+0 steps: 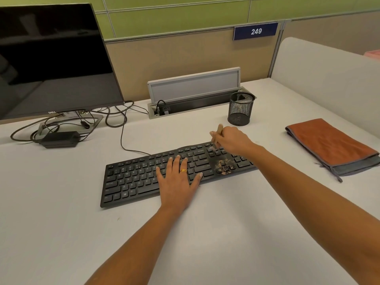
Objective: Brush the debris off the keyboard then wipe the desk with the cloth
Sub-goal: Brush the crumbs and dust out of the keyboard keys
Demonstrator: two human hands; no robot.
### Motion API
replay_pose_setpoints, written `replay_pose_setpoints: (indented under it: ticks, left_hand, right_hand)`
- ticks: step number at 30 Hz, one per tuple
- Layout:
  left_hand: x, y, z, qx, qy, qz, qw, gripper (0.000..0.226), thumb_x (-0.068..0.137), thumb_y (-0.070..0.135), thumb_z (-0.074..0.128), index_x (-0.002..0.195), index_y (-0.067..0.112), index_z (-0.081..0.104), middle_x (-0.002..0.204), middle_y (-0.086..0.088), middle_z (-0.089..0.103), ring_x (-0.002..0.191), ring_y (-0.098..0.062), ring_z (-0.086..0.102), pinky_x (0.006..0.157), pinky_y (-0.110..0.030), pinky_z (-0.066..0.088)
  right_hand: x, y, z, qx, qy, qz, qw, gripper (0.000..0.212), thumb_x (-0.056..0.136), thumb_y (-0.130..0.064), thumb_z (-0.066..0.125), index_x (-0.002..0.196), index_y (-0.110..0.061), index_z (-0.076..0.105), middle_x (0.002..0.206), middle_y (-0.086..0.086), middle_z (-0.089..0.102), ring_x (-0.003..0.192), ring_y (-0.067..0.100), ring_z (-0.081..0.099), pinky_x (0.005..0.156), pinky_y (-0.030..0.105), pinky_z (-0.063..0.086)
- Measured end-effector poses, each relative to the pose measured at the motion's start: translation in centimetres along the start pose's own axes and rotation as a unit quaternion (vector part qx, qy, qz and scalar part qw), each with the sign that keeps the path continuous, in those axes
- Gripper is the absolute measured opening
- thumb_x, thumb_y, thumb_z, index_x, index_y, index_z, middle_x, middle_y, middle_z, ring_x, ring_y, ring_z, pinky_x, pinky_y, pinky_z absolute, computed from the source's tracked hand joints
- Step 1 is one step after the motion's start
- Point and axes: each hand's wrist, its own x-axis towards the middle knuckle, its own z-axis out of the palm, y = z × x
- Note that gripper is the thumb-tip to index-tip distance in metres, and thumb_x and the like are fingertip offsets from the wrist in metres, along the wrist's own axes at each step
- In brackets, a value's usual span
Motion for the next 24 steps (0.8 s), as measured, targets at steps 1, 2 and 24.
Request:
replay_pose_setpoints:
  ticks: [1, 2, 24]
  left_hand:
    - [0.0, 0.0, 0.0, -0.001, 0.0, 0.0, 1.0, 0.071, 0.094, 0.064, 0.019, 0.152, 0.023, 0.015, 0.16, 0.001, 0.011, 0.148, -0.017, 0.001, 0.116, -0.052, 0.002]
    - [0.0, 0.0, 0.0, -0.002, 0.0, -0.001, 1.0, 0.071, 0.094, 0.064, 0.019, 0.152, 0.023, 0.015, 0.16, 0.001, 0.01, 0.148, -0.017, 0.001, 0.116, -0.052, 0.001]
    - [0.0, 0.0, 0.0, 0.001, -0.001, -0.004, 1.0, 0.07, 0.094, 0.064, 0.019, 0.152, 0.024, 0.015, 0.16, 0.002, 0.01, 0.148, -0.016, 0.001, 0.116, -0.051, 0.001]
  right_hand:
    - [-0.1, 0.1, 0.0, -0.001, -0.004, -0.006, 1.0, 0.049, 0.1, -0.038, 0.033, 0.087, -0.007, 0.068, 0.087, 0.007, 0.066, 0.084, 0.025, 0.062, 0.081, 0.036, 0.047]
    - [-0.1, 0.1, -0.1, -0.003, -0.012, -0.009, 1.0, 0.048, 0.101, -0.035, 0.033, 0.088, -0.006, 0.069, 0.085, 0.007, 0.067, 0.085, 0.026, 0.063, 0.083, 0.037, 0.049]
    - [0.5, 0.3, -0.4, -0.057, 0.055, -0.018, 0.997, 0.046, 0.1, -0.035, 0.035, 0.097, -0.003, 0.066, 0.094, 0.014, 0.068, 0.087, 0.028, 0.064, 0.079, 0.037, 0.05]
